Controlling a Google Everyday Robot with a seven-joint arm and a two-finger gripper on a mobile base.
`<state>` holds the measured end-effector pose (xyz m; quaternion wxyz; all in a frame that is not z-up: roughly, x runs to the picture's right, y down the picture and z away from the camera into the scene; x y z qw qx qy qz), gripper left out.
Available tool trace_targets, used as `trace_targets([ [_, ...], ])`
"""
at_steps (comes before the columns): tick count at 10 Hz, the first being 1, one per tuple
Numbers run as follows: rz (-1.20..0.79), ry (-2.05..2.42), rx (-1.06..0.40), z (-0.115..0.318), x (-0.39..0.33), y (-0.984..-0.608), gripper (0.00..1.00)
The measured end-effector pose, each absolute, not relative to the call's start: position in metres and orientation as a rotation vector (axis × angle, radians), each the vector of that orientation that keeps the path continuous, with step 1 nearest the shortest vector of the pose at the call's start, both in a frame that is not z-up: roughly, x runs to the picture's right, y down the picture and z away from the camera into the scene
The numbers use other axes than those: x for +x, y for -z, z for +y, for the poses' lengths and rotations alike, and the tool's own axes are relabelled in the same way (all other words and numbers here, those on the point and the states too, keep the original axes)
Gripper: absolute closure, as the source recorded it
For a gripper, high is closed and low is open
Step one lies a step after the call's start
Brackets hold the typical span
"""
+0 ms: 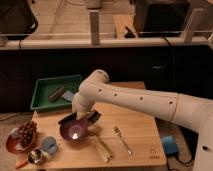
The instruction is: Wipe purple bowl with brush
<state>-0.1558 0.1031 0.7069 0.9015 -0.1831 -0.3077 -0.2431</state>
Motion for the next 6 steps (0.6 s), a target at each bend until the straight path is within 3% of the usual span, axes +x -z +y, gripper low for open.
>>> trace_targets([
  [6, -0.807, 0.578, -0.372, 0.106, -0.233, -0.661, 1.0],
])
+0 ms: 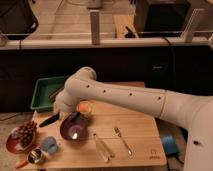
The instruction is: Wipe purple bowl with brush
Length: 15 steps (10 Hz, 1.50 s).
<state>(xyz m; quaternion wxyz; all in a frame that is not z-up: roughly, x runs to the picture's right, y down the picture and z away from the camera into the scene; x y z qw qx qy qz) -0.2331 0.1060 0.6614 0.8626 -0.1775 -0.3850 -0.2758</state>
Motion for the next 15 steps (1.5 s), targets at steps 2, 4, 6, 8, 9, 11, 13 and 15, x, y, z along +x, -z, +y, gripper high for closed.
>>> trace_targets([
  [2, -0.841, 0.566, -0.381, 0.115, -0.242, -0.662, 1.0],
  [4, -0.864, 0.551, -0.392, 0.132, -0.253, -0.674, 1.0],
  [6, -0.875, 0.522, -0.414, 0.15, -0.259, -0.686, 1.0],
  [8, -0.86, 0.506, -0.439, 0.16, -0.25, -0.694, 1.0],
  [9, -0.851, 0.502, -0.449, 0.164, -0.245, -0.699, 1.0],
  [11, -0.843, 0.514, -0.473, 0.167, -0.248, -0.709, 1.0],
  [13, -0.852, 0.522, -0.482, 0.167, -0.251, -0.718, 1.0],
  [15, -0.873, 0.538, -0.485, 0.166, -0.263, -0.722, 1.0],
])
